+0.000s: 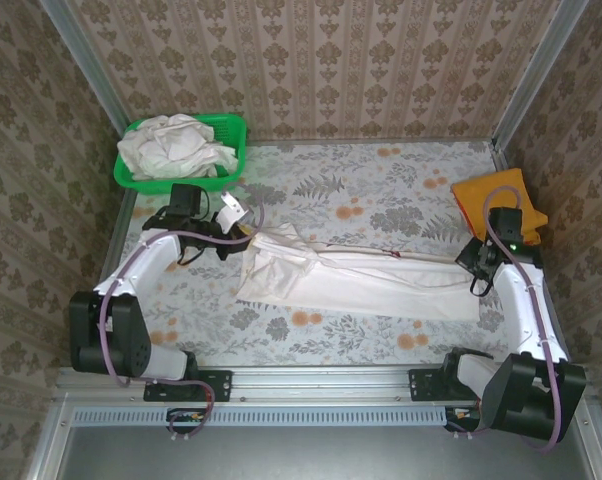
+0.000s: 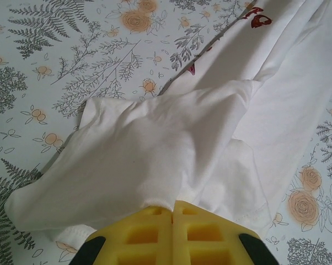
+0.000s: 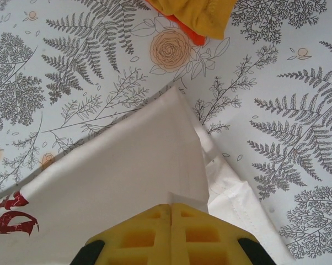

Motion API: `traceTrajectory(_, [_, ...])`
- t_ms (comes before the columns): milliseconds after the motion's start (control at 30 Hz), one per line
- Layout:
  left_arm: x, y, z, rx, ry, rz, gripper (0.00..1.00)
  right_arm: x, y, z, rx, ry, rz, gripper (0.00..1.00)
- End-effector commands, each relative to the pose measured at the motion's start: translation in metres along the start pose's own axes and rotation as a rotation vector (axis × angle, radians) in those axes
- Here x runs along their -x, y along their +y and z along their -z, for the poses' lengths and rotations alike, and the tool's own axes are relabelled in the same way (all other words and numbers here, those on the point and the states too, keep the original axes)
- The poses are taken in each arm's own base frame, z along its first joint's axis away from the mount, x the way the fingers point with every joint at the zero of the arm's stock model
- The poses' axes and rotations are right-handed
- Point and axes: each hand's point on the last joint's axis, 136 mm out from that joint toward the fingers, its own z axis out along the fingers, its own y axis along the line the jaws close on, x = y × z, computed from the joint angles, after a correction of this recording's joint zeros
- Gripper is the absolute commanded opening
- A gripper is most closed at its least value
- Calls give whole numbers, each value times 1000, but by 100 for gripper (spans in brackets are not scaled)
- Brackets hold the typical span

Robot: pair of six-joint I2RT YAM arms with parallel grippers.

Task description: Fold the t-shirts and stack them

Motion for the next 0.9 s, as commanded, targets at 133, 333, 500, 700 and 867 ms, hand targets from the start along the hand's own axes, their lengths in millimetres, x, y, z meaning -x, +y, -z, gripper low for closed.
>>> traceTrajectory(133, [16,-7,12,15,-47,-16,0,23,4,11,-8,-48,-52,0])
traceTrajectory(333, [26,-16,20,18,-79,-32,0,42,7,15,-24,-79,-43,0])
traceTrajectory(500, [13,-20,15,20,-62,-7,0,32,7,5,-14,-49,-51,0])
traceTrajectory(700, [-2,-14,7,39,-28,14,0,12,1,2,-11,-20,-64,0])
traceTrajectory(867, [-12,-11,1,39,1,32,0,-6,-12,-2,-45,3,-68,0])
